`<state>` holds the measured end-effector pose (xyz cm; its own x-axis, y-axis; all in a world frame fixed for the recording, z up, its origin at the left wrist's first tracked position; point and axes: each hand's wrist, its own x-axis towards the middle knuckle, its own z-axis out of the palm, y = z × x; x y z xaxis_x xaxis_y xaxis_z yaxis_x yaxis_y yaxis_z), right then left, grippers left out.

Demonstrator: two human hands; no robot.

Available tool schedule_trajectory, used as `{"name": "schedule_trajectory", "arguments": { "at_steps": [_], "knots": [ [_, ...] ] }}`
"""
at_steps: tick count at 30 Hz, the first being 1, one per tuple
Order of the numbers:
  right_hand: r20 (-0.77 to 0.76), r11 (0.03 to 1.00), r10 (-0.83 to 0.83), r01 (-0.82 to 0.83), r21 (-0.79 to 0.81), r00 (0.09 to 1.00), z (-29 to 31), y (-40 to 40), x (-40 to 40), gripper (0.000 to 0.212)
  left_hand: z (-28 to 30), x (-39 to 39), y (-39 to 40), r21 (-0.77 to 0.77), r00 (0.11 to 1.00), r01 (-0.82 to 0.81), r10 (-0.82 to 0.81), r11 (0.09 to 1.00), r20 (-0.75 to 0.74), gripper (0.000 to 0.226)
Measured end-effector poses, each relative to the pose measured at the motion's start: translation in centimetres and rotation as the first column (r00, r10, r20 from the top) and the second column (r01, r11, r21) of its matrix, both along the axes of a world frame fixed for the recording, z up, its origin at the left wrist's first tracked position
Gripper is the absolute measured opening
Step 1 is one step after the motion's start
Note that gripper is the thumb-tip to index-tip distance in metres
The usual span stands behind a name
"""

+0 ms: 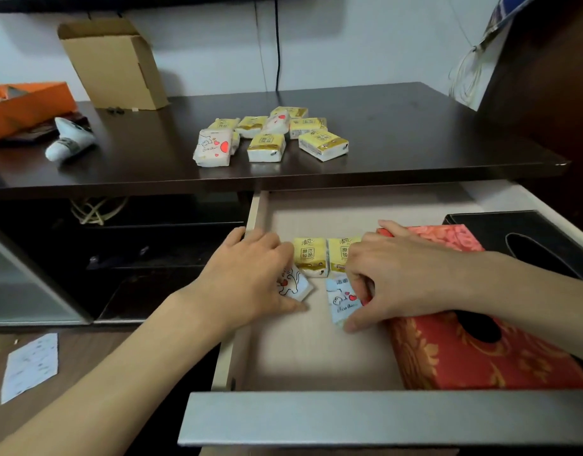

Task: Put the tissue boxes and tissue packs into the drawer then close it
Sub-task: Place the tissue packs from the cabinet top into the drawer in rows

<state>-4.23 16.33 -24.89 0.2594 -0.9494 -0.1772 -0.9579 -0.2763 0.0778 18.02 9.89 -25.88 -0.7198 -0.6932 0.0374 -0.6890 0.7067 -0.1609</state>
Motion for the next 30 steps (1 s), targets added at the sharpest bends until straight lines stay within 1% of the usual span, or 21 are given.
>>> {"name": "schedule_trajectory", "arguments": {
  "at_steps": [2,5,7,9,12,14,17,20,22,23,25,26,27,30],
  "knots": [
    [-0.016,1.000,-0.005,0.005,0.012,1.000,0.1,-0.1,0.0,0.063,-0.3,-0.2,0.1,0.028,0.995,-0.060,0.057,0.998,0.085,0.064],
    [0.082,0.999,0.005,-0.003,-0.033,0.997,0.3,-0.4,-0.3,0.049,-0.2,-0.3,0.3,0.020,0.995,-0.047,0.045,0.999,0.085,0.056],
    [0.124,0.994,0.029,-0.016,-0.109,0.992,0.5,-0.7,-0.5,0.038,0.0,-0.2,0.4,0.025,0.998,0.012,-0.013,1.000,0.056,0.052],
    [0.136,0.987,0.009,0.013,-0.159,0.991,0.5,-1.3,-0.7,0.035,-0.1,-0.1,0.5,0.064,0.994,0.111,-0.112,0.992,0.005,0.046],
    [0.095,0.988,-0.041,0.055,-0.147,0.995,0.1,-2.3,-0.9,0.041,-0.7,-0.5,0.9,0.140,0.973,0.229,-0.226,0.963,-0.034,0.045],
    [0.069,0.993,-0.043,0.050,-0.110,0.997,-0.2,-2.6,-0.9,0.038,-1.1,-1.0,1.0,0.156,0.964,0.266,-0.263,0.951,-0.037,0.047],
    [0.128,0.995,-0.047,0.058,-0.082,0.991,-0.2,-2.4,-1.0,0.031,-1.1,-1.4,0.7,0.172,0.963,0.268,-0.264,0.948,-0.047,0.053],
    [0.160,0.994,-0.054,0.068,-0.084,0.986,-0.2,-2.2,-1.1,0.030,-0.5,-1.0,0.1,0.190,0.964,0.262,-0.248,0.946,-0.094,0.066],
    [0.114,0.995,-0.053,0.062,-0.084,0.992,-0.2,-2.3,-0.9,0.033,-0.3,-0.8,-0.3,0.199,0.964,0.252,-0.228,0.947,-0.133,0.077],
    [0.072,0.996,-0.049,0.055,-0.076,0.996,-0.2,-2.4,-0.9,0.033,-0.3,-0.7,-0.5,0.204,0.969,0.235,-0.213,0.950,-0.124,0.084],
    [0.019,0.997,-0.054,0.055,-0.045,0.998,-0.2,-2.5,-0.8,0.028,-0.4,-0.8,-0.9,0.224,0.985,0.171,-0.169,0.960,-0.027,0.095],
    [0.014,0.998,-0.060,0.060,-0.029,0.998,-0.1,-2.5,-0.7,0.028,-0.6,-0.9,-1.0,0.230,0.988,0.140,-0.151,0.963,0.027,0.095],
    [0.019,0.998,-0.064,0.065,-0.020,0.998,0.0,-2.4,-0.7,0.030,-0.8,-1.0,-1.2,0.236,0.989,0.123,-0.140,0.964,0.057,0.090],
    [0.063,0.998,-0.065,0.066,-0.011,0.996,0.3,-2.1,-0.6,0.035,-0.9,-1.3,-1.2,0.263,0.989,0.127,-0.141,0.956,0.037,0.063]
  ]
}}
